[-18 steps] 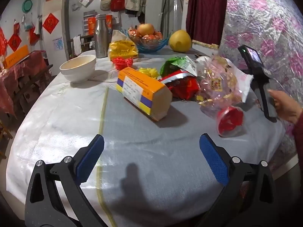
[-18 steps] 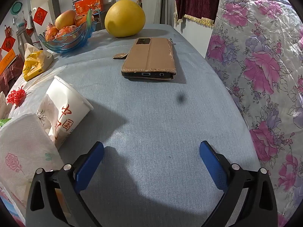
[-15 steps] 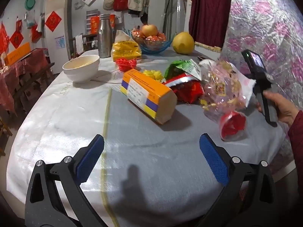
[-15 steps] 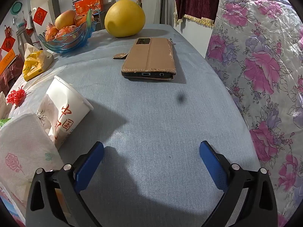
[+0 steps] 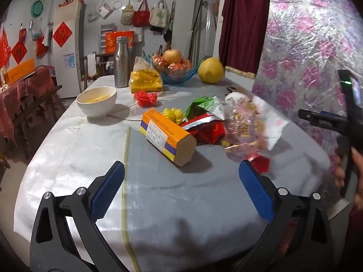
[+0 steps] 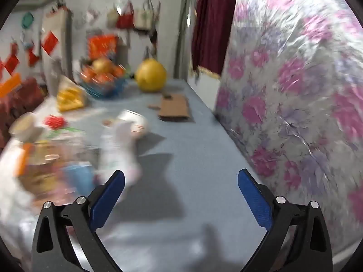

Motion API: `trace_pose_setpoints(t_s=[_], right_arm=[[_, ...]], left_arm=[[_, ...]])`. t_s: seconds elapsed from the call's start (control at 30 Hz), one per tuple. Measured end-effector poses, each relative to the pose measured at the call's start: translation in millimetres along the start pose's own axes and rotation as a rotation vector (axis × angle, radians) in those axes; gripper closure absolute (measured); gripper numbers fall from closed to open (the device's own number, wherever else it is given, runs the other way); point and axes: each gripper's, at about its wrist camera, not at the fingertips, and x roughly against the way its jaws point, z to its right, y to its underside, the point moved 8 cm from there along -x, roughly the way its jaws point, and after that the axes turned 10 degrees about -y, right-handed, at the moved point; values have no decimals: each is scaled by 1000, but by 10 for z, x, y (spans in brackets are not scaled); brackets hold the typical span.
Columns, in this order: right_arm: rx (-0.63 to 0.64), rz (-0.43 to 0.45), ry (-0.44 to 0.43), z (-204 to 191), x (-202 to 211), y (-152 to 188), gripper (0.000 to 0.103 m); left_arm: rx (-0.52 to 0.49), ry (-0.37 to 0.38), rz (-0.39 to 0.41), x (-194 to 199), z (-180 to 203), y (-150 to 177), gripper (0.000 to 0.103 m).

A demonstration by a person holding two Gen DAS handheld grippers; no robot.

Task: Collect trash

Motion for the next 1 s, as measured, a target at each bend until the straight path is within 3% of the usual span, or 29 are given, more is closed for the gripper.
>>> trace_pose_setpoints(t_s=[0.13, 0.4, 0.57, 0.87, 1.0], right_arm=[[-66, 65, -50, -376, 537, 328, 6], [5, 157, 36, -855, 1113, 681, 6], [3, 184, 18, -957, 1201, 666, 6], [-4, 156, -29, -1059, 1100, 827, 6], [-19, 148, -34, -1034, 1091, 825, 6]], left_arm=[[7, -1, 24, 247, -44, 22, 6], [50, 10, 42, 574, -176, 70, 6], [52, -41, 75, 685, -266, 52, 6], [25, -104, 45, 587, -269, 249, 6], [13, -88, 43, 589, -238, 274, 6]])
